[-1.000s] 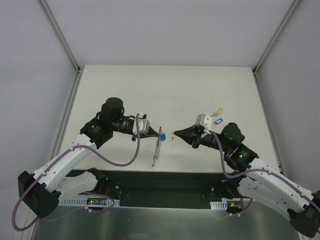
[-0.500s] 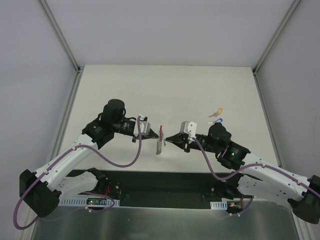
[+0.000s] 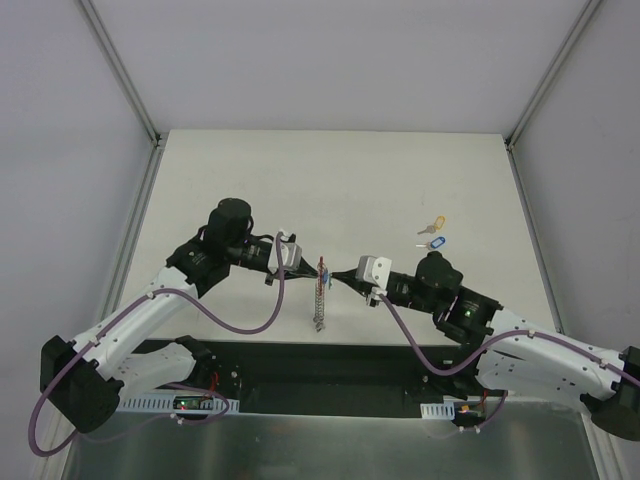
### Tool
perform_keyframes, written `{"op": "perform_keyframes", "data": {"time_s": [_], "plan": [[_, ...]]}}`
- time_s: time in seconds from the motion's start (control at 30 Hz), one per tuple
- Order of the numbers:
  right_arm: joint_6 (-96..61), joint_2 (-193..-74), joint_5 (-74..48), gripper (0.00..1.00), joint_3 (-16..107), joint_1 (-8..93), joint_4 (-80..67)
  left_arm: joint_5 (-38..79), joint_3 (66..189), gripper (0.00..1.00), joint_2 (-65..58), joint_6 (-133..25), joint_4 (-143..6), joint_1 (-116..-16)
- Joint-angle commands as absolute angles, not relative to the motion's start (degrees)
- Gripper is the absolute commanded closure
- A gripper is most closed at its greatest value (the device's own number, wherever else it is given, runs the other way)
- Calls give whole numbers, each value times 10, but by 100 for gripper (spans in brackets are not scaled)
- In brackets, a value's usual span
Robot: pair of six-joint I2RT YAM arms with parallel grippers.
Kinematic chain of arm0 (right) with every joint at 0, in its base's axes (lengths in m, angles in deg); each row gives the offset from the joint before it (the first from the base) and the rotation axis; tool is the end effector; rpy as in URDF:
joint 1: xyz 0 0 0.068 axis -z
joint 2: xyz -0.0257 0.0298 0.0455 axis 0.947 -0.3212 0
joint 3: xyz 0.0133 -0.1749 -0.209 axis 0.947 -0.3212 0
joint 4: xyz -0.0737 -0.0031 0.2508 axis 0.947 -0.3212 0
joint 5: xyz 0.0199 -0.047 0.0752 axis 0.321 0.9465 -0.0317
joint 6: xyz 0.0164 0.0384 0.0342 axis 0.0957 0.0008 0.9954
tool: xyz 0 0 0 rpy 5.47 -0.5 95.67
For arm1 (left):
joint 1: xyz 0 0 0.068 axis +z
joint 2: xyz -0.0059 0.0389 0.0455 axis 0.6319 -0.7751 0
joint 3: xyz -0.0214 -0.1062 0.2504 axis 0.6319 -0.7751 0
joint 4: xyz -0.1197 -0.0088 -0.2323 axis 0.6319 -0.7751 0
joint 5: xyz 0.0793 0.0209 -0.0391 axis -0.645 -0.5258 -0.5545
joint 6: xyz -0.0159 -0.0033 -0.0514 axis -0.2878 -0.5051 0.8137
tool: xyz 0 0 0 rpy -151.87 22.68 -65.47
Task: Put the keys on the keyring
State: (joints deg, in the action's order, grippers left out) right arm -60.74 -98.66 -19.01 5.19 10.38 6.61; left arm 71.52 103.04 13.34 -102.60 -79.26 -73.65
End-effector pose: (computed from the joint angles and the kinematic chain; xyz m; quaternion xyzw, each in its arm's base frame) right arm 0.0889 0.1772 0.3183 -0.5770 0.3947 0.2338 0.6757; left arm 0.1637 -0.1495 0.3226 0.6454 0.4089 -0.3941 0.5109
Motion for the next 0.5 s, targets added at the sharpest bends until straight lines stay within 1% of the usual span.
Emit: {"op": "perform_keyframes", "data": {"time_s": [0.0, 0.3, 0.47], "plan": [[-661, -976, -176, 99, 74, 100, 68, 728, 1026, 100, 125, -1048, -765, -738], [-687, -1000, -163, 99, 79, 104, 58, 705, 1023, 100, 125, -1054, -764, -738], [-665, -992, -164, 99, 55, 105, 102, 689, 1017, 100, 135, -1059, -764, -738]]}}
